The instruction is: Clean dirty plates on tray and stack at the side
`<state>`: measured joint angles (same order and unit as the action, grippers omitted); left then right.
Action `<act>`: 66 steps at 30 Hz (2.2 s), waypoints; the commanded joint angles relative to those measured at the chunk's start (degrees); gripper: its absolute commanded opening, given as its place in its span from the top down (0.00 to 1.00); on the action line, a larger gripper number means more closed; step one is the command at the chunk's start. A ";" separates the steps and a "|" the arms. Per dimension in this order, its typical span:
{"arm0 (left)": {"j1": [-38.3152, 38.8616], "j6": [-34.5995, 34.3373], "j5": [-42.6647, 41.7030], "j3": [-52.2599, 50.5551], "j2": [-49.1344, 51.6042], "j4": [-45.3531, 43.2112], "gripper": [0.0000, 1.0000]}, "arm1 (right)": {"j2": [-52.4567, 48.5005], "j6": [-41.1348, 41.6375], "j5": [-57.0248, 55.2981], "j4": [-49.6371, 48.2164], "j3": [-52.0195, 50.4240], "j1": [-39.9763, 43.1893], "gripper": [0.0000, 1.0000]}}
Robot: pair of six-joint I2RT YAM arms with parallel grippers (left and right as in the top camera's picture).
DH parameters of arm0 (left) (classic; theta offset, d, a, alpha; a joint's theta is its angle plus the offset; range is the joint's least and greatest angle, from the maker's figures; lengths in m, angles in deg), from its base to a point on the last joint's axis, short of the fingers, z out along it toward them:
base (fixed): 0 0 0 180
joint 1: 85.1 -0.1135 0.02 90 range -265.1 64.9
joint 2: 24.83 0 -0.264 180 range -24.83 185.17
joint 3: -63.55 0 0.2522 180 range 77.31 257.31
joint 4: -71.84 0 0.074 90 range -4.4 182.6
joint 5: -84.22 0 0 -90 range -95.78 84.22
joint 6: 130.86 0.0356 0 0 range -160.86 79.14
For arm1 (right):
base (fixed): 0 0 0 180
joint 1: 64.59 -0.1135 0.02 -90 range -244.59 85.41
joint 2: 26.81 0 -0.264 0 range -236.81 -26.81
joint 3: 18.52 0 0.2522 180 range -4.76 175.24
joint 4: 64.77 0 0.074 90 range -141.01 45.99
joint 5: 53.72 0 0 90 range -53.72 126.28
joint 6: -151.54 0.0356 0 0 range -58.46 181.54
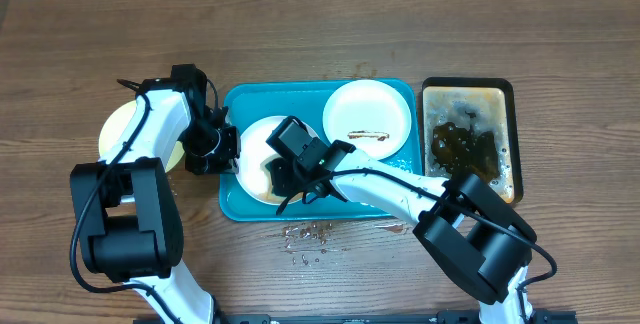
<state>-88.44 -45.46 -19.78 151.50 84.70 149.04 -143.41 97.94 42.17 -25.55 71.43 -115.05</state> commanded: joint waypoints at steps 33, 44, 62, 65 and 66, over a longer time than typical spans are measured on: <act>1.73 -0.72 -9.25 -0.59 -0.04 -7.04 0.40 | -0.22 1.11 -5.14 9.88 -0.26 0.35 0.96; 4.72 -0.76 1.99 -0.61 -0.02 -9.29 0.46 | -0.22 1.11 -5.35 12.26 -0.26 1.51 0.96; 4.87 -0.76 6.88 -0.63 -0.02 -5.66 0.50 | -0.22 1.11 -5.35 14.29 -0.26 3.34 0.96; 4.87 -0.76 6.97 -0.63 -0.02 -3.85 0.54 | -0.22 1.11 -5.33 14.34 -0.26 3.34 0.96; 4.87 -0.72 7.08 -0.63 -0.02 -3.69 0.54 | -0.22 1.11 -5.35 14.32 -0.26 3.34 0.96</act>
<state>-82.86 -46.51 -16.79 151.07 84.70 144.95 -142.53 99.38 38.65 -13.05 72.52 -112.56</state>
